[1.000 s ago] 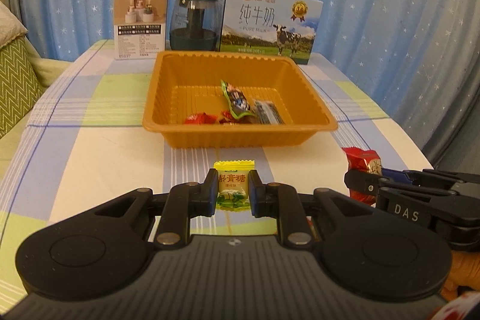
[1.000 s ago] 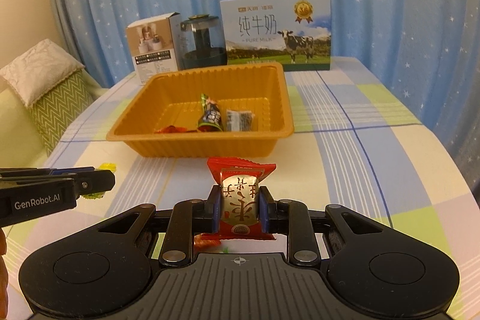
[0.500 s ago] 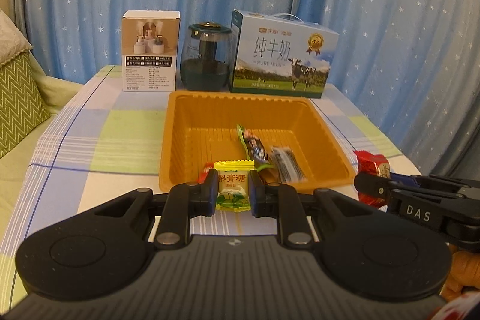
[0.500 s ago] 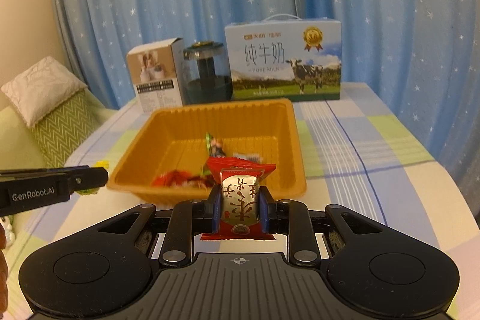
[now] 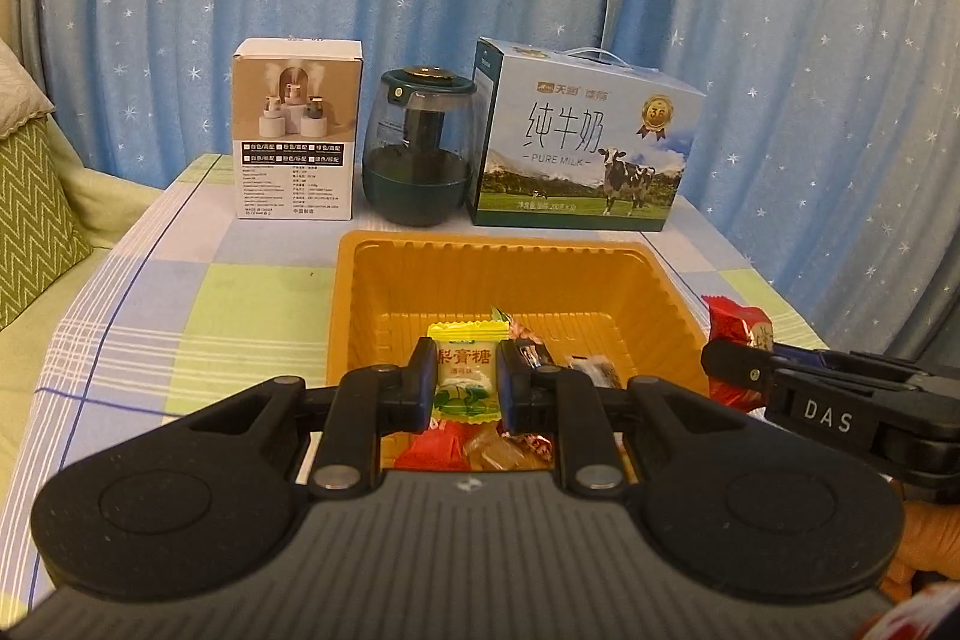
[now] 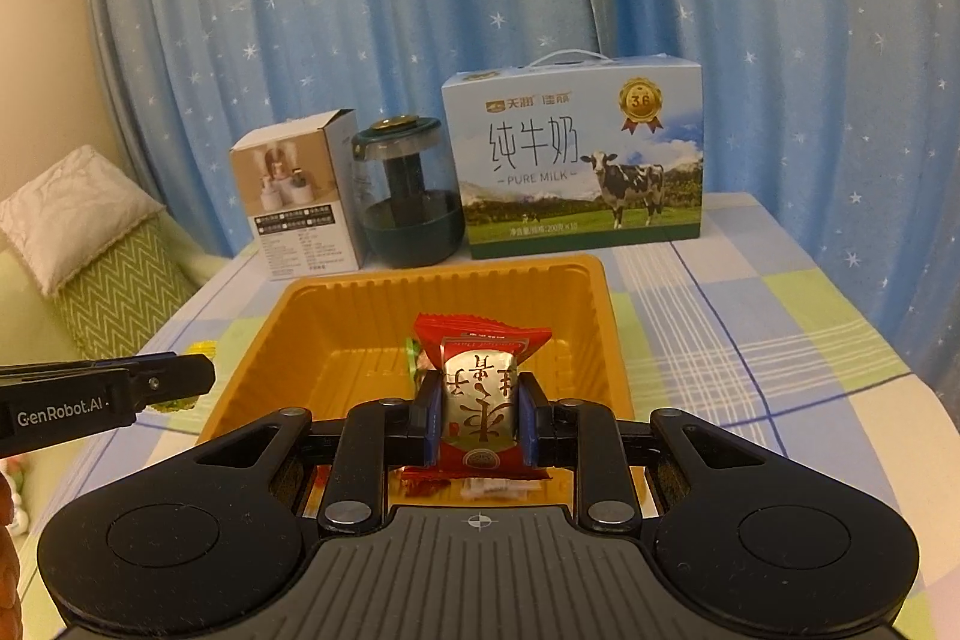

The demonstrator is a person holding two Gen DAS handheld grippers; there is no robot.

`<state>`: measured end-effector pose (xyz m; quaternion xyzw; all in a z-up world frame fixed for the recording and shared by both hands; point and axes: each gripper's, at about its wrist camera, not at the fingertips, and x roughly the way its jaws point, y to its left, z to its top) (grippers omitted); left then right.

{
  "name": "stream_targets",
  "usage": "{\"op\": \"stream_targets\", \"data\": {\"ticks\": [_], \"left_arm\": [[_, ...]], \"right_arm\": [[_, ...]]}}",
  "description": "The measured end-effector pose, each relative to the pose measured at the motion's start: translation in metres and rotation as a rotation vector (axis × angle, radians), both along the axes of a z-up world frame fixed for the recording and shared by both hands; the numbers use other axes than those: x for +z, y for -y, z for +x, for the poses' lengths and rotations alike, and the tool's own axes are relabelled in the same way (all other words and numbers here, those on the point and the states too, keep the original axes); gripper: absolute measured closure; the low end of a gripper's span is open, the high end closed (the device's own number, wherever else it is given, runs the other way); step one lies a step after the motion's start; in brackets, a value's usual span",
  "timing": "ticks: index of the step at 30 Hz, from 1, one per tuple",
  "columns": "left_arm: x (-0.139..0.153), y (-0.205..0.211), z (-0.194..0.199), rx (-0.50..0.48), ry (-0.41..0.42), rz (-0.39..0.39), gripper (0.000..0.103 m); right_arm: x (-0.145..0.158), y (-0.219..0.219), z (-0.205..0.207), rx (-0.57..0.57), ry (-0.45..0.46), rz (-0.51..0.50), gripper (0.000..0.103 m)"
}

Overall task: Organize snacks
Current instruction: 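Carry the yellow candy in left tool while right tool carries red-gold candy over tray, then open left tool dropping yellow candy while right tool releases red-gold candy into tray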

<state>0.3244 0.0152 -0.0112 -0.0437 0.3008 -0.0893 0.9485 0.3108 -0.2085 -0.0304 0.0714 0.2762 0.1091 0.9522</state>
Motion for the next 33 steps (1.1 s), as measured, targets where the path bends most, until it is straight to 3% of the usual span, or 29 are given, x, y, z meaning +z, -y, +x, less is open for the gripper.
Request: {"op": "stream_targets", "data": {"ticks": [15,33], "left_arm": [[-0.015,-0.006,0.035,-0.006,-0.027,-0.039,0.085],[-0.030,-0.010,0.046,0.027,-0.052,-0.026,0.080]], "right_arm": [[-0.013,-0.002,0.039,-0.011,-0.036,0.009,0.078],[-0.018,0.006,0.046,-0.029,-0.050,0.031,0.078]]}}
